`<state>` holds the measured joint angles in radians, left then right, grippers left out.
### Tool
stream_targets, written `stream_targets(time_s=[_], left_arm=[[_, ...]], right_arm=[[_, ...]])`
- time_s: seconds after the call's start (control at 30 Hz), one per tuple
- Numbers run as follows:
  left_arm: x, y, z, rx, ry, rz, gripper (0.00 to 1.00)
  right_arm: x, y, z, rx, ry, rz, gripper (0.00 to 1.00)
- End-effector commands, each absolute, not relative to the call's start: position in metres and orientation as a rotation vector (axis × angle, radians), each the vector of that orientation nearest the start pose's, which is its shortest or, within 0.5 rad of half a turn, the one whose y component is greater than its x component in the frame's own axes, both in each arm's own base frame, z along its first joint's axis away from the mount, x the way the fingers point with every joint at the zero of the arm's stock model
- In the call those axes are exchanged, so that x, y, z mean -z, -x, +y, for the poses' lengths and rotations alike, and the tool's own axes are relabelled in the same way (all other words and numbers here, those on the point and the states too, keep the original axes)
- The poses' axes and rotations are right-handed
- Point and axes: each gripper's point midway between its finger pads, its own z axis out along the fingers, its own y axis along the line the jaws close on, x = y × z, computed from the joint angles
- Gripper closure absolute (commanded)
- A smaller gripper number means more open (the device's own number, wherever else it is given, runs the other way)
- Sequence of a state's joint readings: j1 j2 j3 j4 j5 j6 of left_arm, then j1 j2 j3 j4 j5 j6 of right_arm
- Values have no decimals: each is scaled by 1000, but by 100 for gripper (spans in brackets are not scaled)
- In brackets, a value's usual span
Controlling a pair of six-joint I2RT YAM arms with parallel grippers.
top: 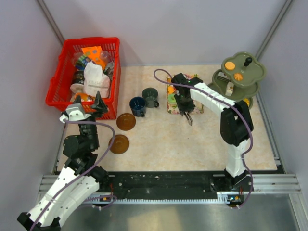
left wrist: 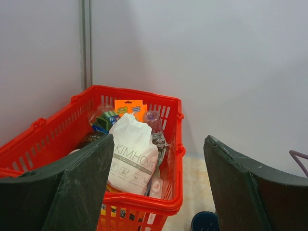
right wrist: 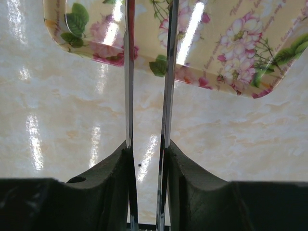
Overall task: Serve the afternoon tea
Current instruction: Pick up the desert from the tray.
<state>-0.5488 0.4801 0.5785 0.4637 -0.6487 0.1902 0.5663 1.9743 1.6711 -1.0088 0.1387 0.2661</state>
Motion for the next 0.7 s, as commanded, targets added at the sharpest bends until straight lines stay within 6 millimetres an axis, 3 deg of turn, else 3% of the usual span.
stream_targets(time_s=[0.0, 0.23, 0.67], left_arm=[[-405, -244, -17, -1, 212, 1078, 20], [-406, -243, -17, 3, 214, 1077, 20], [-407, -241, -17, 13, 221, 1071, 20]], right_arm=[[-130, -347, 201, -2, 410, 2734, 74], [-151, -330, 187, 2, 385, 2705, 76], [-156, -289, 147, -4, 243, 2726, 78]])
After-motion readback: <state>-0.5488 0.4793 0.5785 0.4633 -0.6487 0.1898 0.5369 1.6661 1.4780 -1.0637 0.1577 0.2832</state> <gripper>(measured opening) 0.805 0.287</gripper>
